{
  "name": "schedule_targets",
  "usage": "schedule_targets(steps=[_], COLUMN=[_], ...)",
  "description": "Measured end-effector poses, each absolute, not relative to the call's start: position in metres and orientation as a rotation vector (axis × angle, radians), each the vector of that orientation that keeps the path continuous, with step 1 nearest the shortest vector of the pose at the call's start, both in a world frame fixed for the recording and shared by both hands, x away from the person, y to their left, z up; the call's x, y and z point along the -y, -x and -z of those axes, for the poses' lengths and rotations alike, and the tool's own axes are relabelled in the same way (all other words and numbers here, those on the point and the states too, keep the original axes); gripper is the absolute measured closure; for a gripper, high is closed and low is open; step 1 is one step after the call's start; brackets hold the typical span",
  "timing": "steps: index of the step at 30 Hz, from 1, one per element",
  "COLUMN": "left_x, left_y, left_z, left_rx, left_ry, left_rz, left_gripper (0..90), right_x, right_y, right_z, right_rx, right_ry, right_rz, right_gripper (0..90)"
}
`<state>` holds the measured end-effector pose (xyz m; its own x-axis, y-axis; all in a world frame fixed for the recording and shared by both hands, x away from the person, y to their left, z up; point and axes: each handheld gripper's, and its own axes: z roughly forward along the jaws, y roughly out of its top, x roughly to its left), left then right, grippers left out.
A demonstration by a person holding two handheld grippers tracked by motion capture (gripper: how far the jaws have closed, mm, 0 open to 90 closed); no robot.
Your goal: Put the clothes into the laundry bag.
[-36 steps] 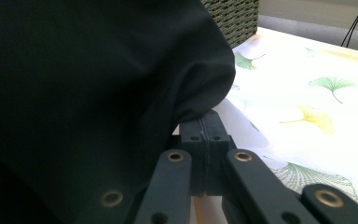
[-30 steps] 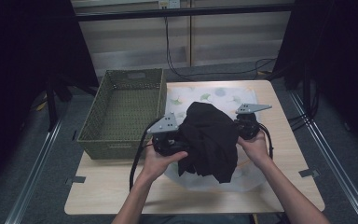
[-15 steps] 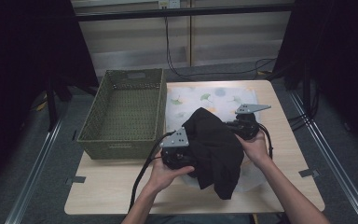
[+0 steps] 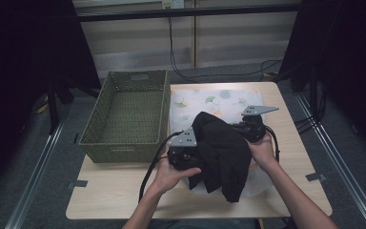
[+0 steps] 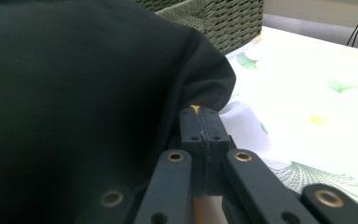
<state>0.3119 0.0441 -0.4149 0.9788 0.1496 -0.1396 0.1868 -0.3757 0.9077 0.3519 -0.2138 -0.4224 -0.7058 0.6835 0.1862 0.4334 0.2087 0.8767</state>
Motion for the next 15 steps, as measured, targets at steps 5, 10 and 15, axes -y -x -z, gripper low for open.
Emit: schedule_targets(steps=[5,10,15], left_x=[-0.036,-0.027,-0.024], left_y=[-0.324,-0.327,-0.329], left_z=[0.433,0.452,0.474], left_rx=[-0.295,-0.314,-0.360], left_ry=[-2.016,-2.085,-2.100], left_rz=[0.066,0.075,0.102], left_gripper=[65.8,65.7,65.8], right_x=[0.210,0.212,0.212], right_y=[-0.351,-0.350,-0.349], right_z=[0.423,0.420,0.418], right_rx=[-2.258,-2.248,-2.242], right_ry=[-1.051,-1.049,-1.041], right_rz=[-1.494,-1.504,-1.513], right_gripper=[90.0,90.0,90.0])
